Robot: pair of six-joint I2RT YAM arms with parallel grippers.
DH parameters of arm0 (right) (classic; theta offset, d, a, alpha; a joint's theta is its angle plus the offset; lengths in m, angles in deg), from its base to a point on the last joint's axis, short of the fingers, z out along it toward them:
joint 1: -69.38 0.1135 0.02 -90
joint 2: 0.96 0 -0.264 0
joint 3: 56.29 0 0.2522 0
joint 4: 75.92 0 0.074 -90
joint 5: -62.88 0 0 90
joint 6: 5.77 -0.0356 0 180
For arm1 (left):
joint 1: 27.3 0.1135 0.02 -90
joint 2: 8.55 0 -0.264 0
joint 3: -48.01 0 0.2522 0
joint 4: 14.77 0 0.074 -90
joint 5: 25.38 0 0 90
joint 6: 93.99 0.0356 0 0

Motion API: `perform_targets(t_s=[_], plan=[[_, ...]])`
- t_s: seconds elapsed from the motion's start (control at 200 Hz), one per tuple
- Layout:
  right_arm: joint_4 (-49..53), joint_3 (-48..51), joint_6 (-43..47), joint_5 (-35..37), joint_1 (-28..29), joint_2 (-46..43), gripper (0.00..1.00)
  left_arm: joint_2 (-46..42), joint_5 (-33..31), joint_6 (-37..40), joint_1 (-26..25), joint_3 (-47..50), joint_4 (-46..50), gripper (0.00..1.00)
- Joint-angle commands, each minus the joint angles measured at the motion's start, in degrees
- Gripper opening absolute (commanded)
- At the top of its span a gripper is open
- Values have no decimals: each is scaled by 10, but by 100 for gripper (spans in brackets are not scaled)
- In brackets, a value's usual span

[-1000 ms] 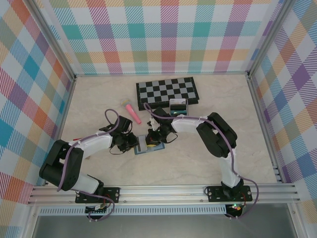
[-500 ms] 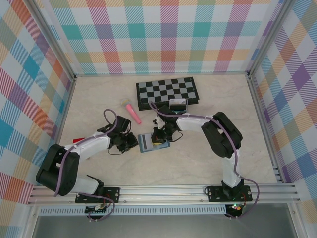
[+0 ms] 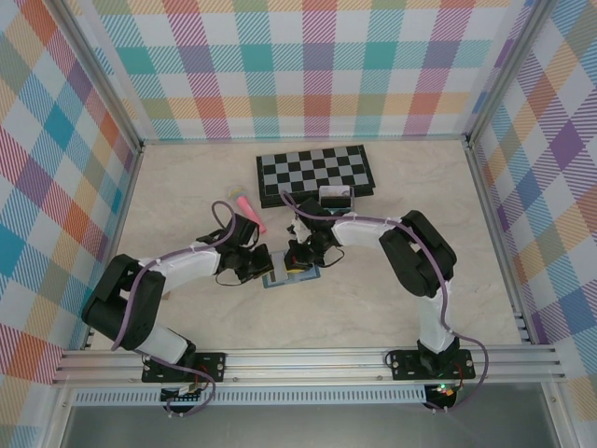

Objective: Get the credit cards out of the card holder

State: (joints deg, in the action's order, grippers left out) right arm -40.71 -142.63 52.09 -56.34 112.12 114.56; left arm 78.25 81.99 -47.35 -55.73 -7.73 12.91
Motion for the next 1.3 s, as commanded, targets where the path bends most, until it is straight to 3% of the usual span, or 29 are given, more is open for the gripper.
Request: perform_targets(t_s=[0.0, 0.6, 0.965, 1.3], plan=[[13, 7, 12, -1, 1, -1, 0, 5, -36, 10, -4, -13, 46, 0], [39, 14, 30, 29, -6, -32, 0, -10, -59, 11, -4, 15, 62, 0], [53, 6, 43, 31, -6, -31, 0, -69, -23, 15, -3, 7, 32, 0], [45, 2, 45, 0, -4, -17, 0, 1, 3, 29, -12, -24, 25, 0]])
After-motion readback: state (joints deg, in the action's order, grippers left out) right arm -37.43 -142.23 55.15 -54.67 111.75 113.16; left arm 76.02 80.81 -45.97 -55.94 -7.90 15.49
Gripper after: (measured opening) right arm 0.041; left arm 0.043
